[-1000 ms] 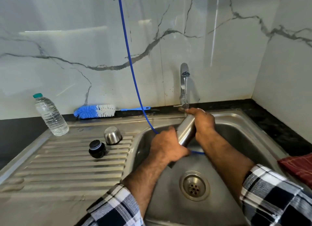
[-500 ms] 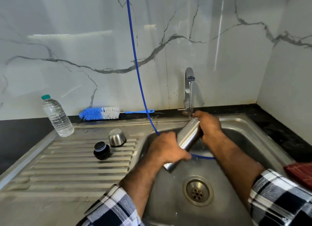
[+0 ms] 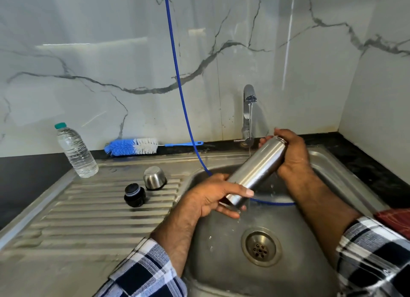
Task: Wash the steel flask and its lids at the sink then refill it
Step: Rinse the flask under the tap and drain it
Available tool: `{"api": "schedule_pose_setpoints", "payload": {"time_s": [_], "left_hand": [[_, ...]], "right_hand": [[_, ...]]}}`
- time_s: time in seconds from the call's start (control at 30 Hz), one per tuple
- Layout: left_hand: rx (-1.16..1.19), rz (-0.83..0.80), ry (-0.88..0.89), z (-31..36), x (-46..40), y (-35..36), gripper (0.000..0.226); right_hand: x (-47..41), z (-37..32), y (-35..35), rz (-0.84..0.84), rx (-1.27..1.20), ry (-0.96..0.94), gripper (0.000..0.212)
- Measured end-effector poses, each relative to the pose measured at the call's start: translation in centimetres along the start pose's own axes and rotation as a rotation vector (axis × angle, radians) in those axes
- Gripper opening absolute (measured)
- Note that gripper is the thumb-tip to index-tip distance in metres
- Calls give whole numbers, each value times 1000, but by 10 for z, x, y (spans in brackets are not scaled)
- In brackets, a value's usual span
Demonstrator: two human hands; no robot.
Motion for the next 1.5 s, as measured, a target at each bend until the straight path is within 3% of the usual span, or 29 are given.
{"api": "schedule_pose_setpoints", "payload": {"time_s": [0.1,0.23,0.3,0.37,0.43,0.5,0.57,0.63,0.7,0.77,0.9,1.0,1.07,1.13,1.17,1.27,1.33,1.4,1.5], "left_hand": [[-82,175,85,4,-6,2,57],[-862,583,381,23,2,15,78],[-998,656,445,30,4,18,77],[-761,527,410,26,-4,14,73],[-254,210,221,15,-11,11,65],[88,-118,-33,3,-9,10,55],[225,-392,-148,-1,0,8,57],[271,-495,-153,-1,4,7,65],[185,-357,-126,1,6,6,64],[-36,-78,-45,2,2,4,59],[-858,455,372,17,0,-3,74],[-1032,562,453,25,3,-10,75],[-694,362,324,16,-4,-13,72],[-135,-6,30,-1,-3,-5,68],[35,-178,-82,-8,-2,-1,67],[198,-443,-144,-12,1,-1,67],[178,-333,-98,-9,-1,-3,70],[-46,-79,1,-7,-6,-2,71],[-841,372,317,5,-7,-1,78]], "right_hand": [[4,9,2,93,27,10,51],[20,23,9,292,154,-74,62],[23,21,10,292,157,-77,60],[23,16,11,192,127,-28,65],[23,10,13,52,58,20,57],[25,6,15,-64,-5,63,49],[24,1,16,-138,-39,83,42],[23,-5,18,-207,-54,81,28],[15,-4,17,-166,-18,100,21],[3,1,10,-46,95,107,30],[-16,6,-10,279,333,15,47],[-22,0,-13,336,392,-80,46],[-20,-1,-8,163,308,-50,35],[-10,-2,-1,-87,109,-10,15],[-3,-5,2,-196,0,-13,7],[11,-18,14,-378,-161,-76,15],[10,-16,15,-311,-92,-37,23],[1,-8,7,-100,123,29,25],[-11,7,-14,307,439,0,32]]}}
Point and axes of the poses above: each hand's wrist, its own x-axis away from the middle knuckle, its own y-axis out of the palm, z = x × y, the point moved 4 cm from there along -x, towards the middle knuckle, and after that the axes turned 6 degrees about z, right-handed, at the moved point
